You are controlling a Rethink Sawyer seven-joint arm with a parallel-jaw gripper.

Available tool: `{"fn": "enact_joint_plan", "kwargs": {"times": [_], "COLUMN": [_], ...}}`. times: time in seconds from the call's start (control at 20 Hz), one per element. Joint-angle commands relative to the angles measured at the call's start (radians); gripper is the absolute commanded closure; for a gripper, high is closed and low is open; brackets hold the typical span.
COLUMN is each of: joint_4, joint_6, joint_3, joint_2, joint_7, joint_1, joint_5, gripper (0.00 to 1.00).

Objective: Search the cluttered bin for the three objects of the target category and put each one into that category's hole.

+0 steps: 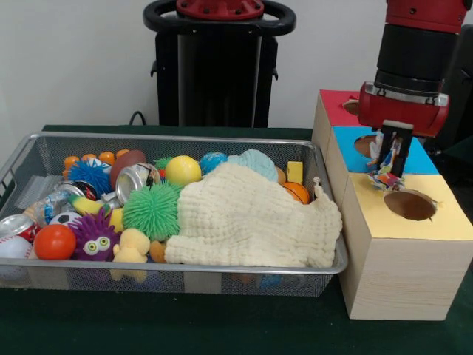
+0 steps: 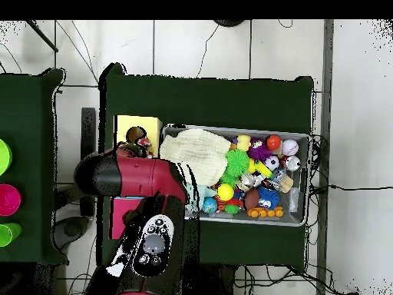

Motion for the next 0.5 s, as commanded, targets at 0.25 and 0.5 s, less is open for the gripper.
{"fn": "enact_joint_plan", "kwargs": {"times": [0.25, 0.5], "joint_4": [-0.102, -0.118], "joint_6": [0.093, 0.073], "joint_3": [0.025, 0.029], "joint_2": [0.077, 0.097], "joint_7": [0.235, 0.224], "joint_1": [0.006, -0.001], "joint_5": [0.09, 0.102], "gripper": [1.0, 1.0]}}
